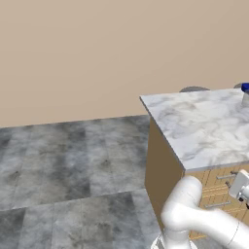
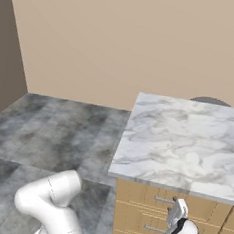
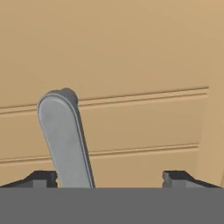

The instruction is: Take the tongs from the drawer on the right and place them on the dining counter next to the tray containing the hot dog.

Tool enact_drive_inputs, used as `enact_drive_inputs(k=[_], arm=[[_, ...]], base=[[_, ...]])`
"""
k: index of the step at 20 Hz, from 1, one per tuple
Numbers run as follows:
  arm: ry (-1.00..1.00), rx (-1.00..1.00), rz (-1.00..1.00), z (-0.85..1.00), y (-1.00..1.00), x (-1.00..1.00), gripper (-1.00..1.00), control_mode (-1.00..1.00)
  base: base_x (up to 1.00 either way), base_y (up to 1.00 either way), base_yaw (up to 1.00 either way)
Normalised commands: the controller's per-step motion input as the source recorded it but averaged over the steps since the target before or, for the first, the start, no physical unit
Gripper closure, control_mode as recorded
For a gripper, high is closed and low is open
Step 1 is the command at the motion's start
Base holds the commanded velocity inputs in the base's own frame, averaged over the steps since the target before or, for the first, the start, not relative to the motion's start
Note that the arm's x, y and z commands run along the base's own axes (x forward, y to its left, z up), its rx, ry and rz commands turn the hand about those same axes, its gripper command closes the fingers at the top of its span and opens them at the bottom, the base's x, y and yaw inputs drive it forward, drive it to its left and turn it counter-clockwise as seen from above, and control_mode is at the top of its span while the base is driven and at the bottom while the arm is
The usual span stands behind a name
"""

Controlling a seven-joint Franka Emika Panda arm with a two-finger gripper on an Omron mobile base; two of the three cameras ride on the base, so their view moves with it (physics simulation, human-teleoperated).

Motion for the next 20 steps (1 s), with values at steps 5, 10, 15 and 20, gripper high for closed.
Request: enact_drive_inputs(k=[5,10,15,20], arm=[[-0.08,0.0,0.0,-0.38,0.0,0.33,-1.0,-1.0],[-0.05,0.0,-0.01,-0.22,0.03,0.26,1.0,-1.0],[0.0,0.0,0.0,0.0,0.0,0.07,1.0,-1.0],[0.0,0.0,0.0,0.0,0.0,0.0,1.0,-1.0]], base=[[0.0,0.0,0.0],[0.0,0.0,0.0],[0.0,0.0,0.0],[0.0,0.0,0.0]])
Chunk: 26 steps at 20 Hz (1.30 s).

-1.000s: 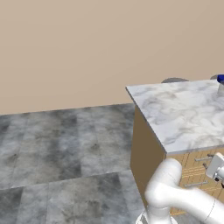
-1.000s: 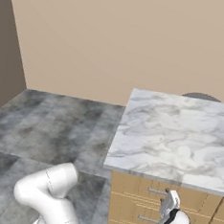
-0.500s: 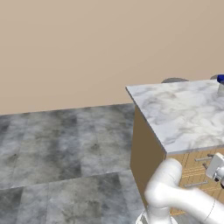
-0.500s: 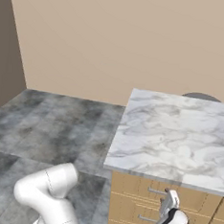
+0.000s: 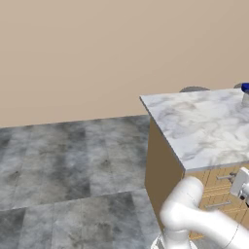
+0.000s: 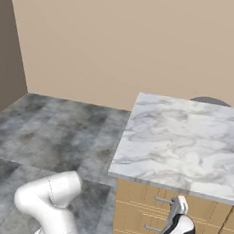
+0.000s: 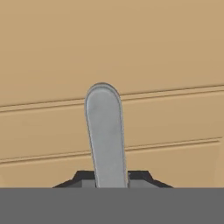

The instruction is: Take the tongs from the drawer on the right and place them on the dining counter next to the tray containing the hot dog.

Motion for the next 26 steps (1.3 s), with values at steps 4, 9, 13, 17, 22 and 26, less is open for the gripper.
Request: enact_drive_inputs(k=[4,9,13,17,22,26], arm=[[0.0,0.0,0.0,0.0,0.0,0.0,1.0,-1.0],[0.0,0.0,0.0,-0.01,-0.08,-0.2,1.0,-1.0],[0.0,0.0,0.0,-0.11,-0.48,-0.9,1.0,-1.0],[0.0,0.0,0.0,-0.15,-0.67,-1.0,1.0,-1.0],[0.0,0.0,0.0,-0.18,-0.71,-1.0,1.0,-1.0],[0.0,0.0,0.0,-0.18,-0.69,-1.0,1.0,-1.0]], base=[[0.0,0.0,0.0],[0.0,0.0,0.0],[0.0,0.0,0.0],[0.0,0.0,0.0],[0.0,0.0,0.0],[0.0,0.0,0.0]])
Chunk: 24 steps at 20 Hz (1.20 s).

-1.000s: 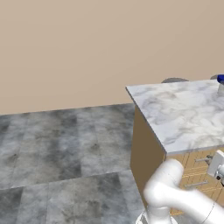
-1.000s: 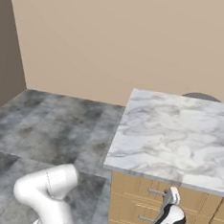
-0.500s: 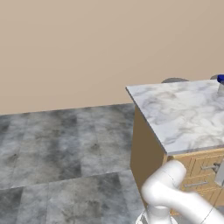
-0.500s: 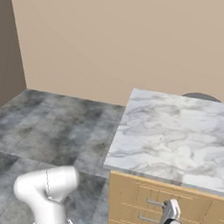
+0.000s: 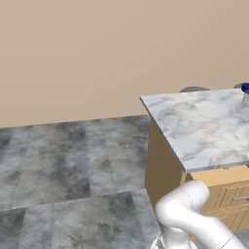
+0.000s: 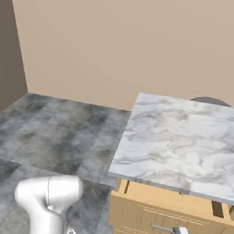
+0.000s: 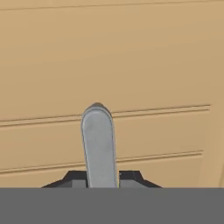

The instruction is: Take the tongs from the drawer on the right and place them on the dining counter next to the tray containing the hot dog.

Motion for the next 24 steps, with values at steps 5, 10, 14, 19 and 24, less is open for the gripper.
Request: enact_drive_inputs(k=[5,10,14,19,24], arm=[[0.0,-0.01,0.0,-0.25,-0.68,-1.0,1.0,-1.0],[0.0,-0.03,0.0,-0.36,-0.71,-1.0,1.0,-1.0],[0.0,-0.06,0.0,-0.29,-0.62,-1.0,-1.0,-1.0],[0.02,-0.12,0.0,0.08,-0.46,-1.0,-1.0,-1.0],[0.13,-0.19,0.0,0.66,-0.3,-1.0,-1.0,-1.0]], base=[[0.0,0.0,0.0],[0.0,0.0,0.0],[0.0,0.0,0.0],[0.0,0.0,0.0],[0.0,0.0,0.0]])
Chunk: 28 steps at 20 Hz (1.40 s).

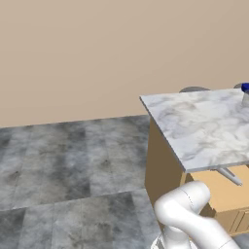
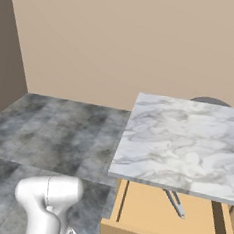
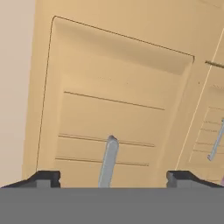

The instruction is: Take the tongs from the drawer on the right and place them on the dining counter next to the tray containing the hot dog.

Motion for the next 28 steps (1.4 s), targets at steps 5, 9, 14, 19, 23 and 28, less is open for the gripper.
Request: enact_drive_inputs(k=[5,9,14,19,23,28], arm=[[0.25,-0.26,0.0,0.8,-0.13,-0.87,-1.0,-1.0],[0.33,-0.36,0.0,0.63,0.0,-0.51,-1.0,-1.0],[0.37,-0.34,0.0,0.52,0.16,-0.12,-1.0,-1.0],[0.47,-0.31,0.0,0.44,0.53,0.09,-1.0,-1.0],[0.58,-0.33,0.0,0.25,0.68,0.4,-1.0,-1.0],[0.28,-0.15,0.0,0.03,0.24,0.17,-1.0,-1.0]], base=[[0.0,0.0,0.0],[0.0,0.0,0.0],[0.0,0.0,0.0],[0.0,0.0,0.0],[0.0,0.0,0.0],[0.0,0.0,0.0]])
